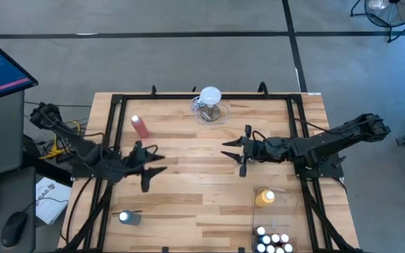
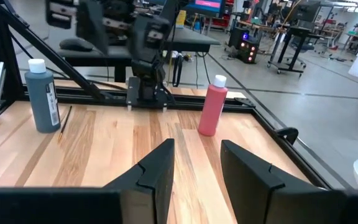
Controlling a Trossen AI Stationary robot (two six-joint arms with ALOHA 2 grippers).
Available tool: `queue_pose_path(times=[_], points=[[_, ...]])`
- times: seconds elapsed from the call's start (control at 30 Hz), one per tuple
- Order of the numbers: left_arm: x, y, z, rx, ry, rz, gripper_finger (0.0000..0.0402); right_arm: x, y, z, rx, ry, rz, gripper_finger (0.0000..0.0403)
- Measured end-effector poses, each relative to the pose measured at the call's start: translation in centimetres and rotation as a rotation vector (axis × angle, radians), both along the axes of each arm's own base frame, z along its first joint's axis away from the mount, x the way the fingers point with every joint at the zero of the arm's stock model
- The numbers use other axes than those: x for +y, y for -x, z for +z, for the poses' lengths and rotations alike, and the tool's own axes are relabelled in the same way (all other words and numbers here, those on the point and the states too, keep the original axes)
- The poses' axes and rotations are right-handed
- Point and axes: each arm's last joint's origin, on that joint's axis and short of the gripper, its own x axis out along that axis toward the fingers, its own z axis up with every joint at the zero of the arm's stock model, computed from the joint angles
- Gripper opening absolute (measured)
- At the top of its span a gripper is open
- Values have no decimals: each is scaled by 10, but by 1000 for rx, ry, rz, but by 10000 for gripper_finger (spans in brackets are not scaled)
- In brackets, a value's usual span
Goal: Pick & Place Paint Supplies
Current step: Put the large pink paint bottle into the transparent bin
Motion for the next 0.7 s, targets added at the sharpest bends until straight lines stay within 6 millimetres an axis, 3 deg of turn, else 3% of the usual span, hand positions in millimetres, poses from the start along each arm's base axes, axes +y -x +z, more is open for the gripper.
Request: queue_pose_path(times=[0.13, 0.33, 0.53, 0.7], points=[[-13, 3, -3, 37, 43, -105, 168, -1, 0, 0, 0, 0, -4, 123], [-37, -20, 17, 55, -69, -171, 160, -8, -1, 0, -2, -8, -34, 123], [-59, -33, 63, -64, -210, -275, 159, -12, -2, -1, 5, -6, -49, 123], [-52, -24, 105, -170, -259, -280, 159, -12, -2, -1, 13, -5, -49, 123]])
